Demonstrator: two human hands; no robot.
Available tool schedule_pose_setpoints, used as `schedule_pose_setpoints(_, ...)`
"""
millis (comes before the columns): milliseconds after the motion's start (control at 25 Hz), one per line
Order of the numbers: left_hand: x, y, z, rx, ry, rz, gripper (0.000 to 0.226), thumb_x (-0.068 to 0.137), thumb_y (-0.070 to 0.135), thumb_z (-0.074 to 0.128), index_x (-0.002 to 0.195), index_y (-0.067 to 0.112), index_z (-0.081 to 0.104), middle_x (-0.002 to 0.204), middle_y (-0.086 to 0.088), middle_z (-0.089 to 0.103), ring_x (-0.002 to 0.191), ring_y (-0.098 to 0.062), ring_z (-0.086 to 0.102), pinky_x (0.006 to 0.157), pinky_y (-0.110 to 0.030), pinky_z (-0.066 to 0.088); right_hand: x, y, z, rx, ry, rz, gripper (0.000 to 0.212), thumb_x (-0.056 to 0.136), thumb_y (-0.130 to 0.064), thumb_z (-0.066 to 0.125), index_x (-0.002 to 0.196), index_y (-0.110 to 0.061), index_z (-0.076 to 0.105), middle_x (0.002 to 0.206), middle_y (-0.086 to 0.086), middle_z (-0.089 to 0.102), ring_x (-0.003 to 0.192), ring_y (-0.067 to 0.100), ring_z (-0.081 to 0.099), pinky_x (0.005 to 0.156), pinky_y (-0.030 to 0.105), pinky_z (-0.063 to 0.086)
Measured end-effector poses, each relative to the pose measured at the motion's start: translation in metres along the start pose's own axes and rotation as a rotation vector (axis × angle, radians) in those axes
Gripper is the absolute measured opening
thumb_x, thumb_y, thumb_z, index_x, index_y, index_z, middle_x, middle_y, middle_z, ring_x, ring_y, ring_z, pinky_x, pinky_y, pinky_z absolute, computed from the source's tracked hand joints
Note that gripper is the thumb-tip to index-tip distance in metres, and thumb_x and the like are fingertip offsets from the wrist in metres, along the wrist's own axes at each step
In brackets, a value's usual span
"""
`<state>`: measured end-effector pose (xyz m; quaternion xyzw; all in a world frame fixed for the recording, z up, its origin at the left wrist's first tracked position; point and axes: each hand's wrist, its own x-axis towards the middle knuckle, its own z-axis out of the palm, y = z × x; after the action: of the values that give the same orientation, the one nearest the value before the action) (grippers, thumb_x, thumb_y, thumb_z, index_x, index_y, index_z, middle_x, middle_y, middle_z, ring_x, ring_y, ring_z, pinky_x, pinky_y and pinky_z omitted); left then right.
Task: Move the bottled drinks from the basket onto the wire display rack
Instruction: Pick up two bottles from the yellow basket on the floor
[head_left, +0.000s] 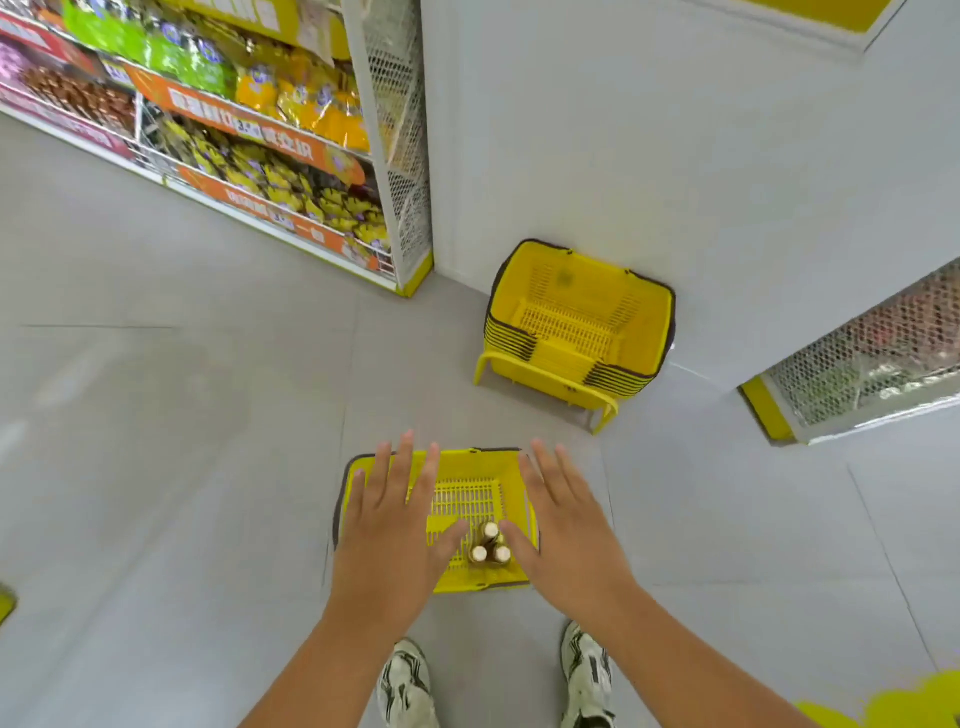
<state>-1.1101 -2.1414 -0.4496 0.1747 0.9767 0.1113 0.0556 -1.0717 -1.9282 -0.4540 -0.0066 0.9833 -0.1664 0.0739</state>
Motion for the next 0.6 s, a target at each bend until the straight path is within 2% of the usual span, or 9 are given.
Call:
schedule_pose_setpoints(240, 0.01, -0.001, 0.197, -0.047, -0.138, -0.091, 0.081, 0.092, 0.069, 0.037, 0.16, 0.024, 0.03, 0.169, -0.007, 0.023, 0.155, -0.033, 0.023, 0.121, -0.052, 0.025, 0.031, 0.097, 0.162, 0.046, -0.121, 0.008, 0.075, 0.098, -0.06, 0.039, 0.159, -0.018, 0.031, 0.169, 0.002, 0.019, 0.156, 0.026, 0.019, 0.119, 0.037, 0.02)
schedule_pose_setpoints(320, 0.012, -0.004, 0.258, -0.03, -0.194, -0.104, 0.082, 0.092, 0.07, 0.035, 0.161, 0.024, 0.027, 0.169, -0.007, 0.022, 0.155, -0.032, 0.022, 0.121, -0.053, 0.028, 0.04, 0.123, 0.213, 0.069, -0.202, 0.017, 0.075, 0.101, -0.055, 0.043, 0.163, -0.021, 0.017, 0.169, -0.004, 0.0, 0.159, 0.023, 0.004, 0.121, 0.03, 0.005)
schedule_pose_setpoints(400, 0.014, -0.008, 0.315, -0.028, -0.251, -0.122, 0.083, 0.092, 0.071, 0.035, 0.16, 0.024, 0.028, 0.168, -0.007, 0.024, 0.155, -0.032, 0.024, 0.119, -0.054, 0.031, 0.046, 0.145, 0.261, 0.12, -0.296, 0.007, 0.077, 0.103, -0.049, 0.047, 0.163, -0.021, 0.009, 0.17, -0.004, -0.007, 0.159, 0.023, -0.006, 0.122, 0.026, -0.004)
schedule_pose_setpoints(520, 0.016, -0.017, 0.385, -0.043, -0.316, -0.15, 0.084, 0.09, 0.071, 0.036, 0.159, 0.024, 0.031, 0.167, -0.007, 0.026, 0.154, -0.031, 0.026, 0.118, -0.053, 0.032, 0.053, 0.168, 0.324, 0.153, -0.369, 0.033, 0.078, 0.104, -0.046, 0.047, 0.164, -0.021, 0.004, 0.172, -0.003, -0.006, 0.159, 0.02, -0.007, 0.123, 0.027, -0.001)
schedule_pose_setpoints(600, 0.019, -0.025, 0.423, -0.049, -0.339, -0.163, 0.085, 0.091, 0.07, 0.039, 0.161, 0.024, 0.027, 0.169, -0.005, 0.02, 0.156, -0.029, 0.019, 0.121, -0.051, 0.026, 0.057, 0.179, 0.361, 0.187, -0.429, 0.103, 0.08, 0.102, -0.046, 0.05, 0.164, -0.024, 0.004, 0.172, -0.004, -0.004, 0.159, 0.019, -0.003, 0.126, 0.031, 0.011)
